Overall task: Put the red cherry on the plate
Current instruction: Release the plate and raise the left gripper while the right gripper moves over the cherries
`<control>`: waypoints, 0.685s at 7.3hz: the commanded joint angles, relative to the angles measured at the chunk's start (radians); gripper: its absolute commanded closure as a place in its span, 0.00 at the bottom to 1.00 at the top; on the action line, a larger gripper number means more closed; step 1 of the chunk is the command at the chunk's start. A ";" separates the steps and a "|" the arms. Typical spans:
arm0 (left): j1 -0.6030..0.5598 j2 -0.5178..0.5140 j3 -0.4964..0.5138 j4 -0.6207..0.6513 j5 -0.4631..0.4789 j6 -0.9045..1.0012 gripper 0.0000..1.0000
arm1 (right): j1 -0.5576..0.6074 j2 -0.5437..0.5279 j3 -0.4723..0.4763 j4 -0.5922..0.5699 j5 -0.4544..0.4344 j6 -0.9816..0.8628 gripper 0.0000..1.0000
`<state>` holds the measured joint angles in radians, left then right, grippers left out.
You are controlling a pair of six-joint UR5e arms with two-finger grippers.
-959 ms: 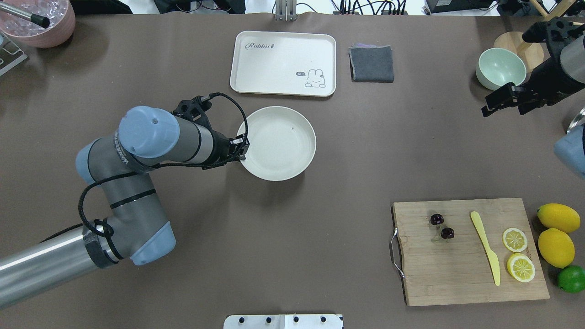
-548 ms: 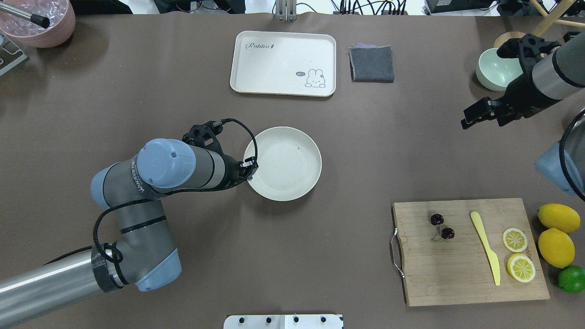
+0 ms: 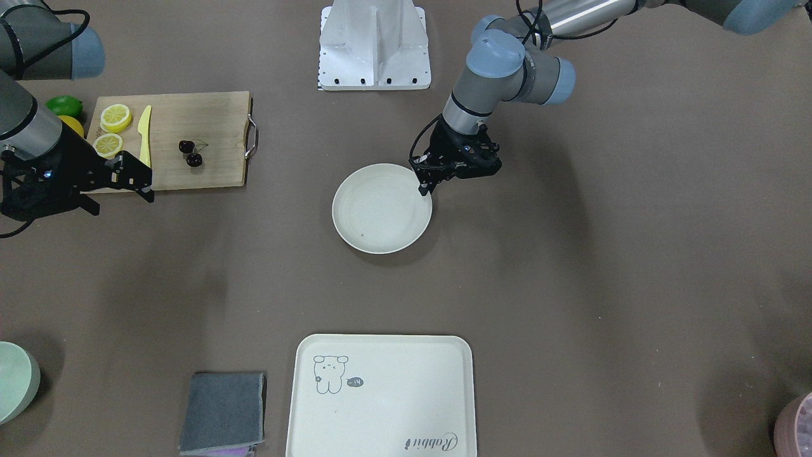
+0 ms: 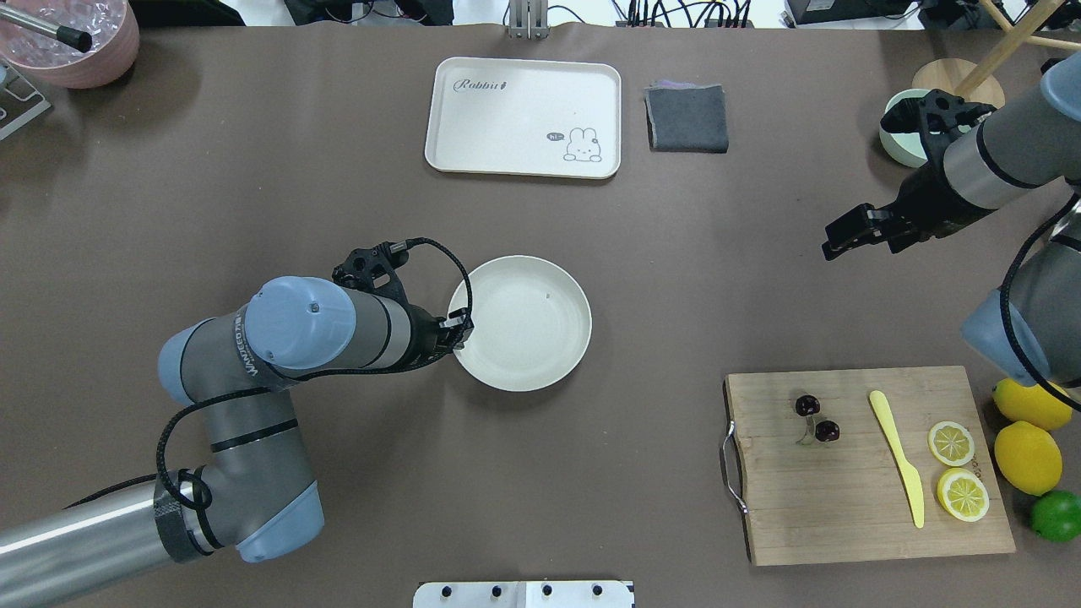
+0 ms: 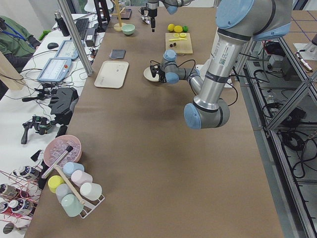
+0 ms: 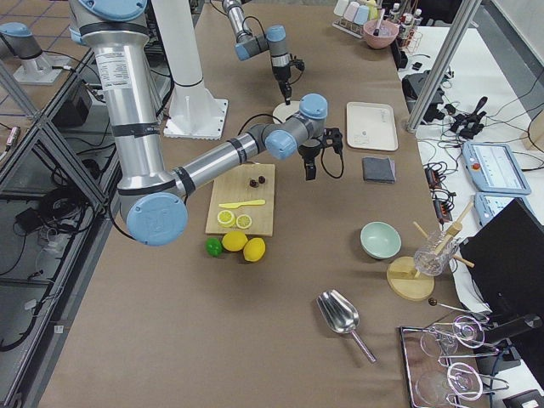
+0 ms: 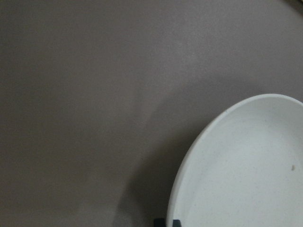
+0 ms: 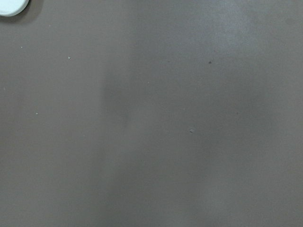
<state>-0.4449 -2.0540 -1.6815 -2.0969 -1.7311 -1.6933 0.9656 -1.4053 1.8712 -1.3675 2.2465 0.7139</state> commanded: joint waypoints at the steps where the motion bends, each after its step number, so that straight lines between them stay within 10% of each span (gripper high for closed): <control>1: -0.003 0.038 -0.067 0.011 -0.007 0.007 0.02 | -0.068 -0.008 -0.001 0.024 -0.057 0.042 0.00; 5: -0.168 0.025 -0.075 0.055 -0.136 0.091 0.02 | -0.307 -0.139 0.011 0.285 -0.177 0.253 0.00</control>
<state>-0.5638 -2.0279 -1.7550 -2.0553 -1.8326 -1.6451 0.7431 -1.4725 1.8813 -1.2176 2.1229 0.8805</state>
